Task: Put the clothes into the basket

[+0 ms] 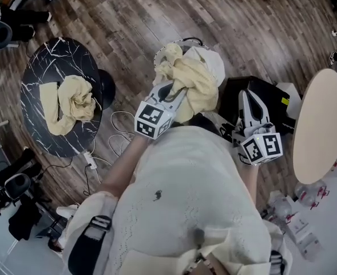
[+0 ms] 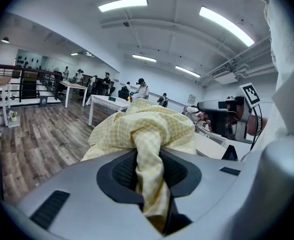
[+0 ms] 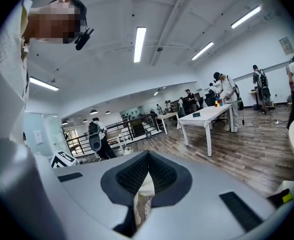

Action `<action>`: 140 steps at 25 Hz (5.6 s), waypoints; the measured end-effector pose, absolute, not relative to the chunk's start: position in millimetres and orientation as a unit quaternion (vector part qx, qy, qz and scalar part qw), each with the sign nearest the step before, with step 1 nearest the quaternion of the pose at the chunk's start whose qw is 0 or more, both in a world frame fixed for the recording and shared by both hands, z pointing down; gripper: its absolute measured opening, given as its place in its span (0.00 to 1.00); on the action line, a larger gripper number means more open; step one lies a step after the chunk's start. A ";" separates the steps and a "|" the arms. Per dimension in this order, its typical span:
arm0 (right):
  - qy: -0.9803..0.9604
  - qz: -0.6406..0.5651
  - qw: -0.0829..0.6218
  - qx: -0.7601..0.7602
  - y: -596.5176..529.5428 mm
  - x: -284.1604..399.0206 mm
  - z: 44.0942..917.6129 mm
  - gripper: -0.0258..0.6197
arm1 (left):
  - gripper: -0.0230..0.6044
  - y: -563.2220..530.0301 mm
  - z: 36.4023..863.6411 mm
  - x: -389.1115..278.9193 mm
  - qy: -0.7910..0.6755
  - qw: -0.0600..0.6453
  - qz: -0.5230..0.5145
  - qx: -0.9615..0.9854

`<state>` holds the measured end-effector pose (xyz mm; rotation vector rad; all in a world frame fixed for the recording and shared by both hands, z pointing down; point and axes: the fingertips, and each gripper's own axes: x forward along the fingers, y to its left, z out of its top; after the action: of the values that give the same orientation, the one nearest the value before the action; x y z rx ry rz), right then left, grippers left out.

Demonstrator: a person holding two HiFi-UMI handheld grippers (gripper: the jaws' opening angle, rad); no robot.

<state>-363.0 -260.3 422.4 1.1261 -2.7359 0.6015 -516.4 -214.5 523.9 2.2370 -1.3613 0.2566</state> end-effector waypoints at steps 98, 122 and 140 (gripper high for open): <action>-0.822 0.260 0.065 0.502 -250.8 -262.5 478.4 0.05 | 0.11 -312.5 786.7 -456.7 -0.365 0.241 0.428 0.791; -0.868 0.248 0.075 0.424 -262.1 -271.6 470.7 0.05 | 0.07 -282.6 653.8 -440.4 -0.460 0.245 0.237 0.820; -0.908 0.212 0.099 0.347 -270.2 -280.7 460.0 0.05 | 0.07 -253.0 530.0 -408.2 -0.519 0.207 0.107 0.822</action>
<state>-280.7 -270.2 460.0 1.0267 -2.6853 0.6268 -408.2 -253.0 530.0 2.2901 -1.4453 0.2967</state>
